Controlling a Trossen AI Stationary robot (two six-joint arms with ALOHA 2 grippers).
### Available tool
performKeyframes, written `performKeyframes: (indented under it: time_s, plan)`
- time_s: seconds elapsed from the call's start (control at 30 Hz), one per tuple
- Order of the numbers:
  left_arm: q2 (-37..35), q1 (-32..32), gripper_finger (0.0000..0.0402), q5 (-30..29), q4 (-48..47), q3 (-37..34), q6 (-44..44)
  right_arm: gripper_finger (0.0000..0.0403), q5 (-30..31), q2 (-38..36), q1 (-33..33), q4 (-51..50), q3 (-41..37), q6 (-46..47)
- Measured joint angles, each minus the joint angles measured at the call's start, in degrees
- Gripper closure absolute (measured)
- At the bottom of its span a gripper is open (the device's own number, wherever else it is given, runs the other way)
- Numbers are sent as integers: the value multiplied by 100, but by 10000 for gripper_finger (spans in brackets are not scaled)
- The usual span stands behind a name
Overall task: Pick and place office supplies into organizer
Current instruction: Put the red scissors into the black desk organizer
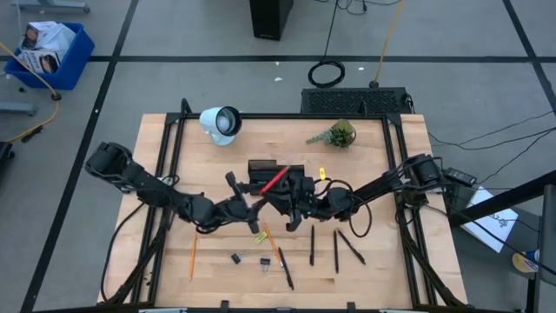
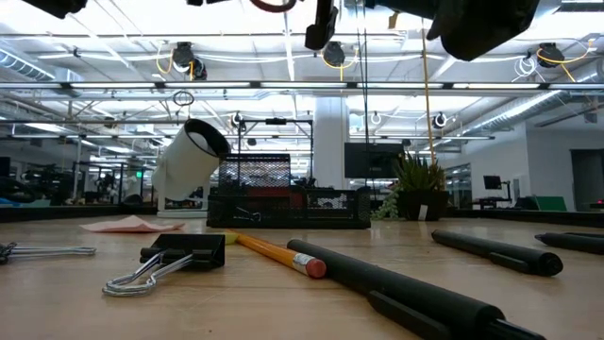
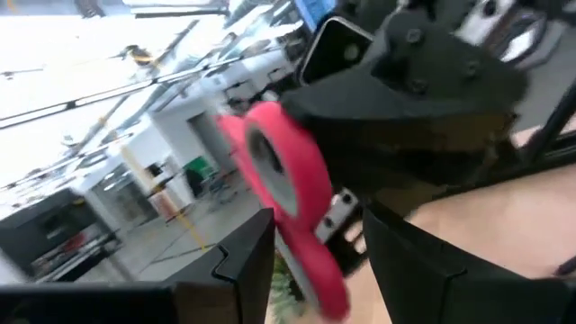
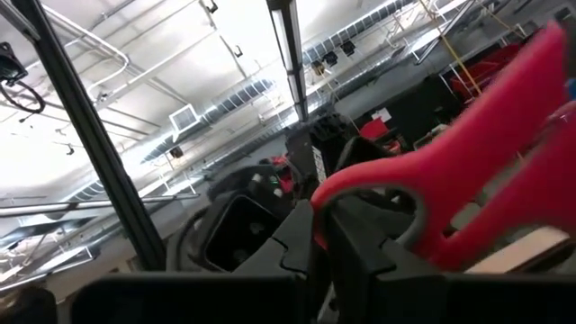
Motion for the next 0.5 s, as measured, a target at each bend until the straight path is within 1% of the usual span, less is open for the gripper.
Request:
performKeyframes:
  time_s: [0.07, 0.23, 0.3, 0.37, 0.47, 0.5]
  plan:
    - [101, -31, 227, -315, -8, 44, 102, 391, 7, 46, -4, 27, 0, 34]
    - [136, -151, 228, -604, -20, 24, 106, 392, -9, 69, -7, 87, 0, 2]
    - [134, -183, 243, -786, -21, 23, 128, 392, -11, 69, 0, 129, 0, -53]
    - [129, -200, 279, -978, -17, 23, 200, 395, -12, 69, 9, 122, 0, -59]
    - [127, -202, 365, -1067, -70, 23, 367, 402, -18, 69, 14, 97, 0, -129]
    - [126, -198, 382, -1075, -173, 23, 354, 402, -36, 69, 17, 105, 0, -196]
